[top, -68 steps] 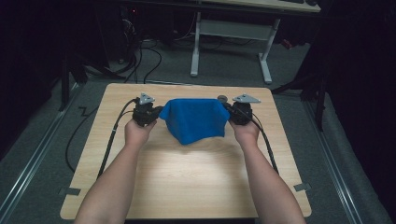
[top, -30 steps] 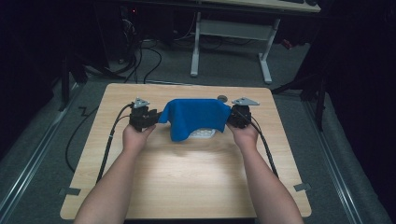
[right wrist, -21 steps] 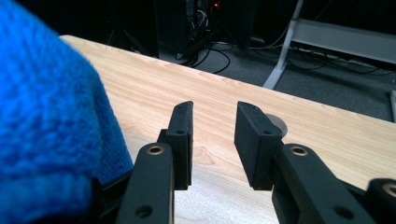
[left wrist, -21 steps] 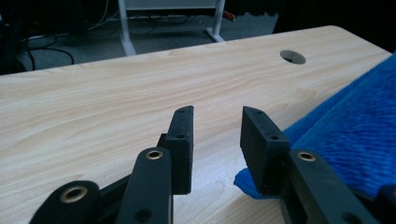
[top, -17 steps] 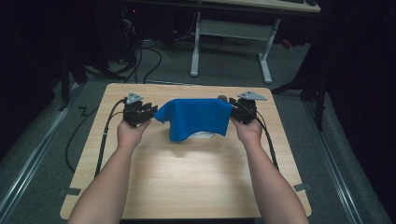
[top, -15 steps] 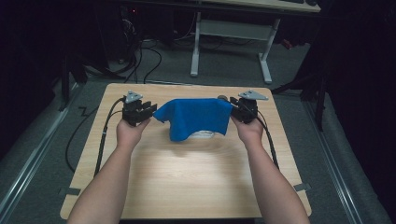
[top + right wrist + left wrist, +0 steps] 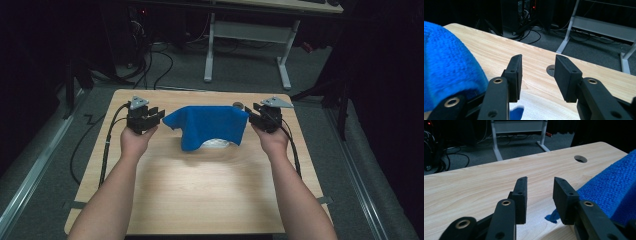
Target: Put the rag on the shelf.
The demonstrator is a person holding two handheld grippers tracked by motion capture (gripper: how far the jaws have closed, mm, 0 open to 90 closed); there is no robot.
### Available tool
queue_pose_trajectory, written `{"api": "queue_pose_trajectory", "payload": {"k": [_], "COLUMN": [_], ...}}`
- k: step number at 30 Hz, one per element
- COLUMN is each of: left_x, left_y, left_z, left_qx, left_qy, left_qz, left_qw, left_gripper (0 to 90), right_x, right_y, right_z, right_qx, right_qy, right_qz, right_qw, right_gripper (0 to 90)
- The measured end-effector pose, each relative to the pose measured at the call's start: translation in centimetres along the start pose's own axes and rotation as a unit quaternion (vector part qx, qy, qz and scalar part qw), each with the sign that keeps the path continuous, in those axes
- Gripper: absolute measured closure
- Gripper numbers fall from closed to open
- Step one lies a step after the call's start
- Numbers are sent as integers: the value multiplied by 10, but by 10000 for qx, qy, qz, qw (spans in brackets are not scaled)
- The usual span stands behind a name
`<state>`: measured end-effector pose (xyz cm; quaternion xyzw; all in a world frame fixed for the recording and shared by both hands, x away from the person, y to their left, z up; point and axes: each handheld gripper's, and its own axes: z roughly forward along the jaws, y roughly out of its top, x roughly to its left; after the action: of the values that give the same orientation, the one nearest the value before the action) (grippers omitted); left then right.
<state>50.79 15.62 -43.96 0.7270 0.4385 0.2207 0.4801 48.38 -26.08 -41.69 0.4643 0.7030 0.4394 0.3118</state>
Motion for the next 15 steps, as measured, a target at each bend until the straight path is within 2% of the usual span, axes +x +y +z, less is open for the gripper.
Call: {"api": "queue_pose_trajectory", "payload": {"k": [6, 10, 15], "left_x": [-4, -6, -10], "left_y": [-2, -5, -14], "left_z": [-7, -13, -23], "left_qx": [-9, -32, 79], "left_qy": [-6, 5, 2], "left_qz": [42, 35, -17], "left_qw": [10000, 10000, 10000], "left_gripper": [647, 645, 640], "right_x": [-1, 0, 1], "right_y": [-2, -3, -7], "right_z": [-9, -18, -28], "right_qx": [85, -33, -3], "right_qy": [-8, -16, -39], "right_qz": [-58, -129, -156], "right_qw": [9999, 9999, 9999], "right_gripper": [570, 568, 554]}}
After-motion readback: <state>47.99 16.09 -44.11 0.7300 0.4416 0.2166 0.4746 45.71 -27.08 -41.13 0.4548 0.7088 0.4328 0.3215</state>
